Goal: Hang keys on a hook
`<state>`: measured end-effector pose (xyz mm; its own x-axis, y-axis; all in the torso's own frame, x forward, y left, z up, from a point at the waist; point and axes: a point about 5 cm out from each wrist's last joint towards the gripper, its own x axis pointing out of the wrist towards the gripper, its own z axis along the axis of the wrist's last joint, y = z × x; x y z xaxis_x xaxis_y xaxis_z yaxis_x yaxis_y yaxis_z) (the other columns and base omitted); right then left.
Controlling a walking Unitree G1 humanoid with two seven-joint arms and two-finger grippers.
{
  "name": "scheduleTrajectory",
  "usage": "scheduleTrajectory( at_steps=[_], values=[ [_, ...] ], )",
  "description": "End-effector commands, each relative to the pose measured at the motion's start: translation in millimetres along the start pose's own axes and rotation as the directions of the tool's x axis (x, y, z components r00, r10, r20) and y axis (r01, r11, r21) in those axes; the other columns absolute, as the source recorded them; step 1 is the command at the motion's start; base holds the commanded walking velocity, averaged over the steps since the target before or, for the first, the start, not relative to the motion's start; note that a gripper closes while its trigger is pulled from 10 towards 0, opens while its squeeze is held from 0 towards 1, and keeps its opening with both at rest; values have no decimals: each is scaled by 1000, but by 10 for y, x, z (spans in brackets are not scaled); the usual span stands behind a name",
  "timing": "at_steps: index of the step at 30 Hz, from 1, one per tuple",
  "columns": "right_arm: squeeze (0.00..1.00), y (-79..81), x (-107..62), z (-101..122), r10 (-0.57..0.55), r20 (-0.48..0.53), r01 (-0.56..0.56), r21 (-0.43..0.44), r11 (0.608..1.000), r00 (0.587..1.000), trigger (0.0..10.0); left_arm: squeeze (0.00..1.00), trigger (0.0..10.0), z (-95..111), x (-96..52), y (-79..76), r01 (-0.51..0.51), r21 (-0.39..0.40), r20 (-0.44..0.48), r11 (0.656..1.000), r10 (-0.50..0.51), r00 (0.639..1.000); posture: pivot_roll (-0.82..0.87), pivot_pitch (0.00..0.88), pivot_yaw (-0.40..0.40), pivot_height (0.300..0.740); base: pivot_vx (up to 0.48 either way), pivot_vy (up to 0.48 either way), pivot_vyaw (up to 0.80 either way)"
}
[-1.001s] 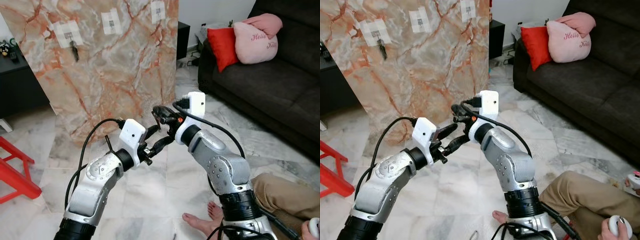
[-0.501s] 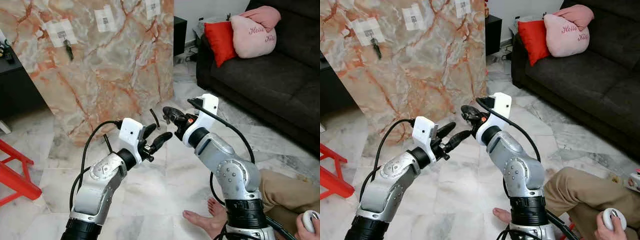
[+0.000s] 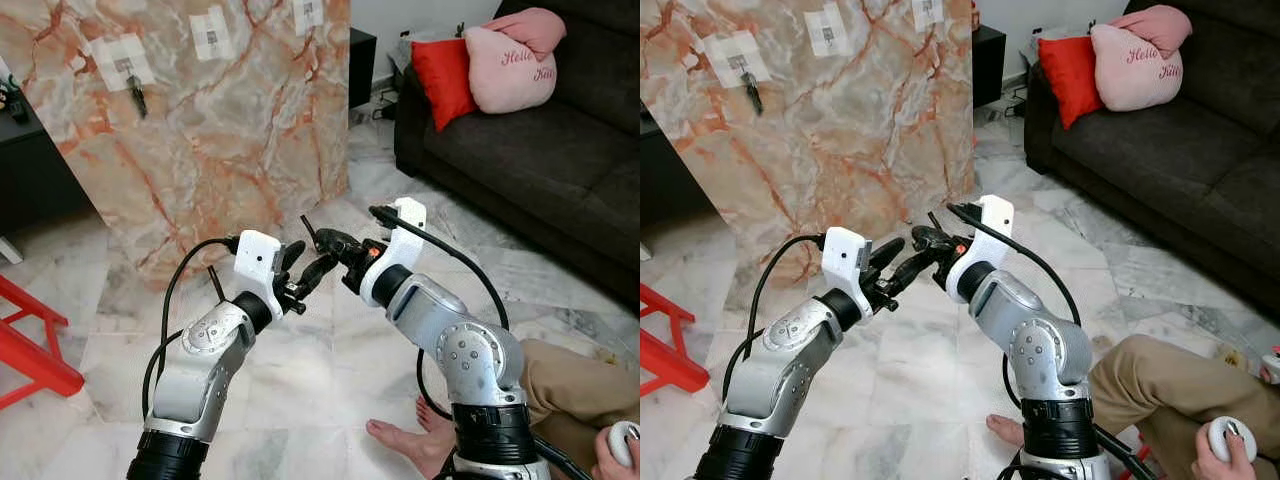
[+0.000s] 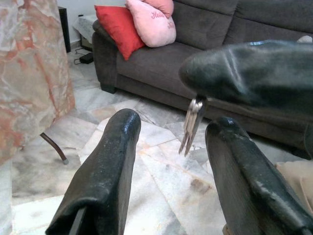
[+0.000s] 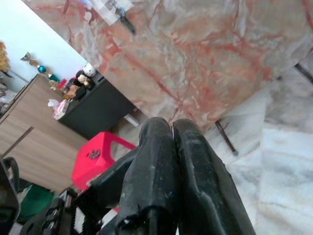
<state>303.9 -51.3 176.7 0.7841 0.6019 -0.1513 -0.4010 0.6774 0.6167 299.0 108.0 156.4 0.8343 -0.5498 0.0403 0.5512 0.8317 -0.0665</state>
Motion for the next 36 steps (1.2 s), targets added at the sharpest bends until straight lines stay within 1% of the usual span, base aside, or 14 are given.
scheduleTrajectory(
  at_steps=[1, 10, 11, 12, 13, 14, 36],
  values=[
    [0, 167, 19, -47, 53, 7, -53, 46, 998, 999, 10000, 0, 10000, 50, 31, -1, -2, 5, 22, 1000, 1, 1000, -37, 67, -7, 740, 0, 0, 0],
    [0, 165, 11, -52, 49, -1, -49, 58, 997, 999, 10000, 0, 10000, 68, 28, -19, 13, -8, 35, 1000, -13, 999, -37, 67, -7, 740, 0, 0, 0],
    [0, 165, 12, -52, 49, -1, -49, 59, 997, 999, 10000, 0, 7843, 70, 27, -21, 16, -9, 36, 1000, -16, 999, -37, 67, -7, 740, 0, 0, 0],
    [0, 166, 11, -52, 48, -1, -48, 60, 997, 999, 10000, 0, 7020, 70, 25, -23, 19, -10, 37, 1000, -18, 999, -36, 67, -7, 740, 0, 0, 0],
    [0, 166, 11, -52, 48, -1, -48, 61, 997, 999, 10000, 0, 7020, 70, 25, -23, 19, -10, 37, 1000, -19, 999, -36, 67, -7, 740, 0, 0, 0],
    [0, 165, 12, -53, 48, -2, -48, 63, 997, 999, 10000, 0, 0, 69, 19, -22, 22, -12, 37, 1000, -22, 999, -36, 68, -6, 740, 0, 0, 0],
    [0, 160, 15, -68, 44, -7, -43, 74, 996, 999, 10000, 0, 0, 89, -6, -21, 41, -28, 52, 999, -40, 998, -32, 69, -5, 740, 0, 0, 0]
  ],
)
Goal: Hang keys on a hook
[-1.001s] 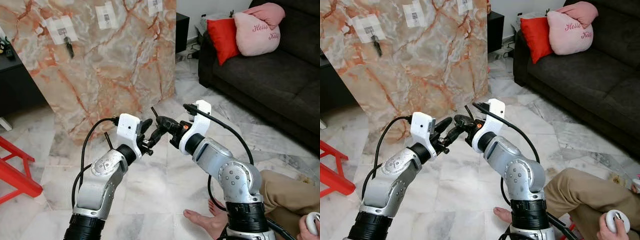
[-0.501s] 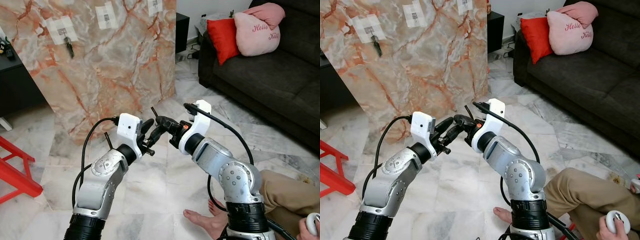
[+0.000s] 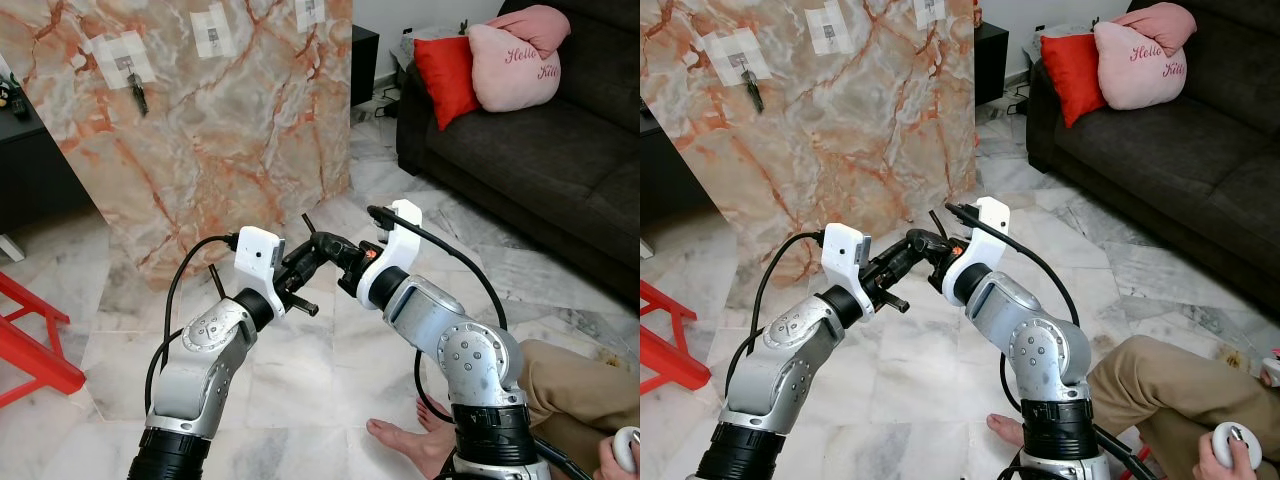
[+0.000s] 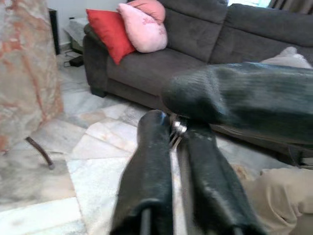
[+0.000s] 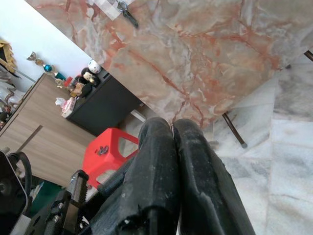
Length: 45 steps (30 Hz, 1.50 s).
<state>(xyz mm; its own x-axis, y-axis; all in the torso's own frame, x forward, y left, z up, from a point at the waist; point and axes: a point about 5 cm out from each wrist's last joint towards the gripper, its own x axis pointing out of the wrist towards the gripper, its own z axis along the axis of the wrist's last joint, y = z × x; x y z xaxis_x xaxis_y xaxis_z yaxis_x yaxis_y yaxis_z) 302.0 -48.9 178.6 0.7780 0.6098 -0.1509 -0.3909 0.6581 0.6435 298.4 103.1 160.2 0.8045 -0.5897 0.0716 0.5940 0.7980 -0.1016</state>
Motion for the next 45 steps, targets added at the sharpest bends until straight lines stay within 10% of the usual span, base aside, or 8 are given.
scheduleTrajectory(
  at_steps=[1, 19, 20, 21, 33, 35, 36, 45],
  values=[
    [0, 121, 20, -67, 35, -2, -35, 41, 999, 999, 10000, 0, 0, 57, -30, 22, -11, 10, 24, 1000, 11, 1000, -32, 69, -5, 740, 0, 0, 0],
    [0, 66, 16, -38, 1, 26, -2, 74, 997, 1000, 10000, 0, 0, 51, -50, 20, -2, 1, 25, 1000, 1, 1000, -31, 69, -3, 740, 0, 0, 0],
    [808, 66, 16, -29, 2, 32, -4, 64, 998, 999, 10000, 0, 0, 44, -52, 22, -1, 7, 21, 1000, 1, 1000, -32, 68, -3, 740, 0, 0, 0],
    [1000, 66, 16, -18, 0, 39, -2, 59, 998, 999, 10000, 0, 0, 42, -53, 22, 0, 8, 19, 1000, 0, 1000, -31, 68, -3, 740, 0, 0, 0],
    [1000, -15, -65, 404, -60, 317, 23, 117, 993, 947, 10000, 0, 0, -20, -75, 5, 19, 48, -23, 999, -17, 1000, -31, 69, -2, 740, 0, 0, 0],
    [894, -27, -84, 444, -65, 345, 25, 121, 992, 936, 10000, 0, 0, -24, -75, 2, 20, 52, -26, 998, -19, 999, -29, 69, -2, 740, 0, 0, 0],
    [0, -107, -119, 473, -112, 369, 77, 107, 991, 923, 10000, 0, 0, -26, -75, 2, 21, 60, -30, 998, -20, 999, -27, 68, -2, 740, 0, 0, 0],
    [0, -1274, -412, -46, -557, 178, 585, -246, 773, 811, 10000, 0, 0, 9, -65, 78, -31, 104, -19, 994, 33, 999, -30, 57, -4, 740, 0, 0, 0]
  ],
)
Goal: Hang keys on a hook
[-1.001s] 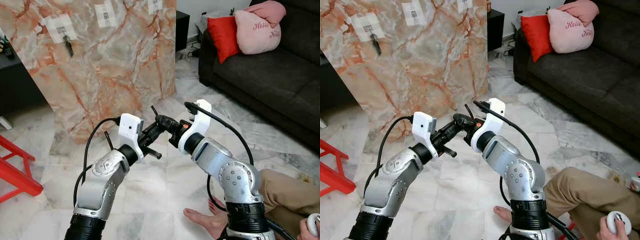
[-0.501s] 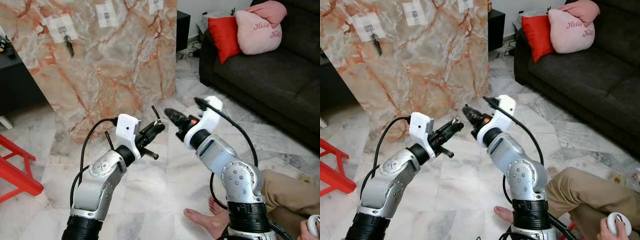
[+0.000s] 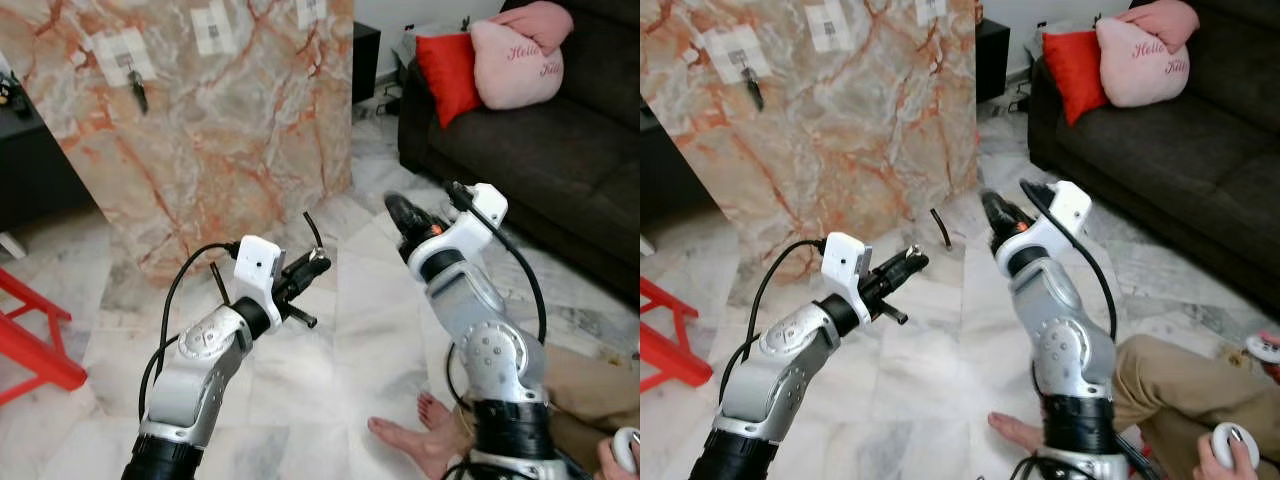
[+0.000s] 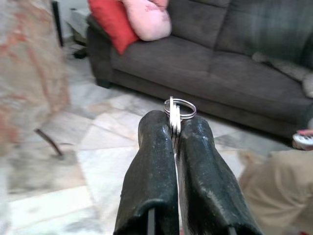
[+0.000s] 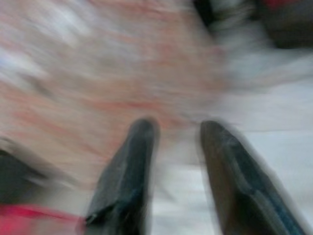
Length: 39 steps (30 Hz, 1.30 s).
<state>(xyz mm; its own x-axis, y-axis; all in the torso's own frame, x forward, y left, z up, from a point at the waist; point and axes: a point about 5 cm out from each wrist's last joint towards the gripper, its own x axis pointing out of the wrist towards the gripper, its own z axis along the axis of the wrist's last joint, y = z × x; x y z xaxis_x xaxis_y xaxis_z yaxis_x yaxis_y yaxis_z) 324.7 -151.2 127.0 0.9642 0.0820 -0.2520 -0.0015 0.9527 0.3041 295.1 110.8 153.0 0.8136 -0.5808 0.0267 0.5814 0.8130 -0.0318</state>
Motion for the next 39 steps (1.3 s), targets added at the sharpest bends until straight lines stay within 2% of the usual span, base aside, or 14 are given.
scheduleTrajectory(
  at_steps=[1, 4, 8, 9, 10, 21, 23, 24, 26, 29, 33, 35, 37, 39],
  values=[
    [0, -271, -17, -450, -97, -148, 83, -99, 992, 984, 10000, 0, 0, 84, 17, 48, -28, 38, 30, 999, 27, 999, -29, 52, -6, 740, 0, 0, 0],
    [0, -557, -109, -931, -175, -298, 129, -167, 977, 938, 10000, 0, 0, 135, 37, 102, -72, 58, 56, 996, 69, 996, -24, 42, -10, 740, 0, 0, 0],
    [0, -662, -183, -1148, -201, -363, 126, -219, 967, 910, 10000, 0, 0, 166, 45, 145, -108, 69, 71, 992, 103, 992, -22, 38, -13, 740, 0, 0, 0],
    [0, -702, -225, -1260, -208, -397, 123, -229, 966, 894, 10000, 0, 1529, 180, 48, 170, -129, 77, 78, 989, 123, 989, -21, 34, -13, 740, 0, 0, 0],
    [0, -741, -275, -1397, -212, -436, 122, -226, 966, 874, 10000, 0, 10000, 184, 49, 199, -150, 88, 80, 985, 143, 987, -21, 28, -15, 740, 0, 0, 0],
    [0, -834, -579, -1979, -226, -600, 86, -254, 963, 767, 10000, 0, 10000, 61, 12, 293, -236, 152, 42, 960, 232, 972, -14, 0, -30, 740, 0, 0, 0],
    [0, -871, -701, -2106, -253, -635, 105, -262, 959, 730, 10000, 0, 10000, 20, 0, 346, -285, 249, 13, 926, 291, 957, -12, 0, -38, 740, 0, 0, 0],
    [0, -871, -701, -2106, -253, -635, 105, -262, 959, 730, 10000, 0, 10000, 20, 0, 346, -285, 249, 13, 926, 291, 957, -12, 0, -38, 740, 0, 0, 0],
    [0, -903, -765, -2162, -282, -647, 135, -267, 954, 708, 10000, 0, 10000, -31, -20, 407, -322, 362, -10, 875, 349, 937, -11, 0, -43, 740, 0, 0, 0],
    [0, -903, -793, -2192, -286, -650, 140, -269, 953, 704, 10000, 0, 10000, -45, -36, 444, -339, 443, -6, 830, 381, 925, -17, 0, -49, 740, 0, 0, 0],
    [0, -909, -828, -2227, -284, -656, 123, -281, 952, 699, 10000, 0, 10000, -56, -37, 414, -312, 557, 10, 770, 369, 929, -22, 0, -57, 740, 0, 0, 0],
    [0, -909, -828, -2227, -284, -656, 123, -281, 952, 699, 10000, 0, 10000, -56, -37, 414, -312, 557, 10, 770, 369, 929, -22, 0, -57, 740, 0, 0, 0],
    [0, -945, -861, -2240, -294, -658, 120, -296, 948, 694, 10000, 0, 10000, -74, -36, 389, -285, 632, 13, 721, 359, 933, -24, 0, -63, 740, 0, 0, 0],
    [0, -966, -875, -2242, -299, -658, 121, -302, 945, 691, 10000, 0, 10000, -84, -36, 381, -275, 655, 11, 703, 355, 935, -25, 0, -64, 740, 0, 0, 0]
  ],
)
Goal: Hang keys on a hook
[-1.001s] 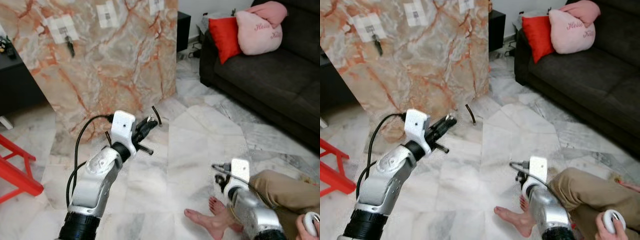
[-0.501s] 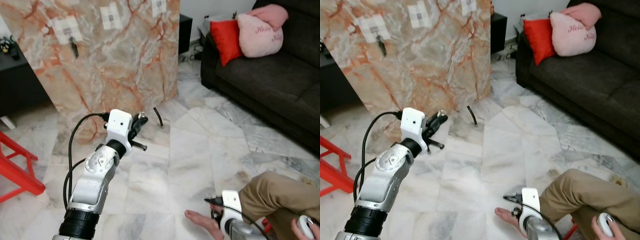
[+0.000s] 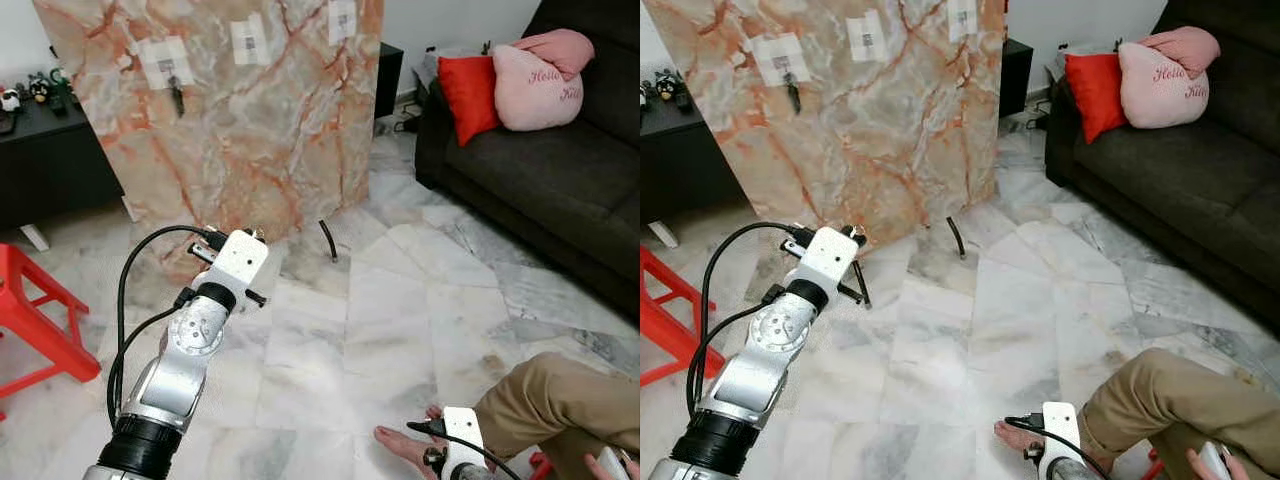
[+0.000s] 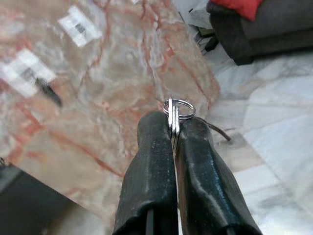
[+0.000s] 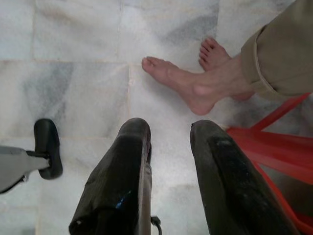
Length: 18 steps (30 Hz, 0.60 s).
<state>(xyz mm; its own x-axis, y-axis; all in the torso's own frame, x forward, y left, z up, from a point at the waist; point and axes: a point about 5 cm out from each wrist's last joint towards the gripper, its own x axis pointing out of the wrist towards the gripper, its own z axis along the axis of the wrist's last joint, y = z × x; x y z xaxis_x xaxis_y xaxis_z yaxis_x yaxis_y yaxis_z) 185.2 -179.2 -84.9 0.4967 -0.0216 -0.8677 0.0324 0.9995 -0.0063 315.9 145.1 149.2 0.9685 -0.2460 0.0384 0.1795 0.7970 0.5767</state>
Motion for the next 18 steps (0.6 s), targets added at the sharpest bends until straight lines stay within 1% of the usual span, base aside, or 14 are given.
scheduleTrajectory(
  at_steps=[1, 3, 5, 6, 7, 8, 9, 10, 11, 12, 13, 15, 17, 18],
  values=[
    [0, -58, -7, -41, -14, -4, 14, -5, 1000, 1000, 10000, 0, 10000, -37, -14, -50, 15, 60, -7, 998, -14, 1000, -25, 0, -64, 740, 0, 0, 0],
    [0, -104, -13, -89, -21, -12, 21, -10, 1000, 1000, 10000, 0, 10000, -73, -20, -92, 25, 85, -22, 996, -23, 999, -26, 0, -65, 740, 0, 0, 0],
    [0, -125, -18, -124, -25, -19, 25, -14, 1000, 1000, 10000, 0, 10000, -124, -21, -119, 26, 76, -50, 997, -23, 998, -25, 0, -64, 740, 0, 0, 0],
    [0, -132, -20, -142, -27, -22, 26, -15, 1000, 999, 10000, 0, 10000, -196, -27, -133, 22, 13, -94, 1000, -21, 995, -22, 0, -64, 740, 0, 0, 0],
    [0, -132, -20, -142, -27, -22, 26, -15, 1000, 999, 10000, 0, 10000, -196, -27, -133, 22, 13, -94, 1000, -21, 995, -22, 0, -64, 740, 0, 0, 0],
    [0, -138, -23, -162, -27, -26, 27, -17, 999, 999, 10000, 0, 10000, -298, -47, -164, 15, -84, -151, 996, -27, 988, -20, 0, -63, 740, 0, 0, 0],
    [0, -149, -26, -186, -30, -32, 29, -11, 1000, 999, 10000, 0, 10000, -403, -79, -179, -20, -195, -199, 981, -19, 980, -24, 0, -64, 740, 0, 0, 0],
    [0, -159, -29, -203, -31, -36, 31, -9, 999, 999, 10000, 0, 10000, -479, -108, -188, -52, -275, -232, 960, -14, 973, -24, 0, -64, 740, 0, 0, 0],
    [0, -193, -36, -229, -39, -41, 38, -6, 999, 998, 10000, 0, 10000, -593, -165, -182, -112, -385, -279, 916, 0, 960, -26, 0, -61, 740, 0, 0, 0],
    [0, -207, -39, -235, -42, -41, 42, 0, 999, 998, 10000, 0, 10000, -629, -184, -178, -131, -413, -294, 901, 4, 956, -26, 0, -61, 740, 0, 0, 0],
    [0, -207, -39, -235, -42, -41, 42, 0, 999, 998, 10000, 0, 10000, -629, -184, -178, -131, -413, -294, 901, 4, 956, -26, 0, -61, 740, 0, 0, 0],
    [0, -247, -47, -258, -54, -43, 55, 17, 998, 998, 10000, 0, 10000, -737, -250, -177, -156, -483, -318, 862, -7, 948, -39, 0, -42, 740, 0, 0, 0],
    [0, -224, -46, -271, -52, -45, 53, 18, 998, 998, 10000, 0, 10000, -792, -281, -190, -154, -510, -322, 846, -22, 946, -40, 0, -36, 740, 0, 0, 0],
    [0, -200, -44, -285, -51, -46, 53, 32, 998, 998, 10000, 0, 10000, -878, -320, -234, -154, -522, -345, 839, -42, 938, -40, 0, -31, 740, 0, 0, 0]
  ],
)
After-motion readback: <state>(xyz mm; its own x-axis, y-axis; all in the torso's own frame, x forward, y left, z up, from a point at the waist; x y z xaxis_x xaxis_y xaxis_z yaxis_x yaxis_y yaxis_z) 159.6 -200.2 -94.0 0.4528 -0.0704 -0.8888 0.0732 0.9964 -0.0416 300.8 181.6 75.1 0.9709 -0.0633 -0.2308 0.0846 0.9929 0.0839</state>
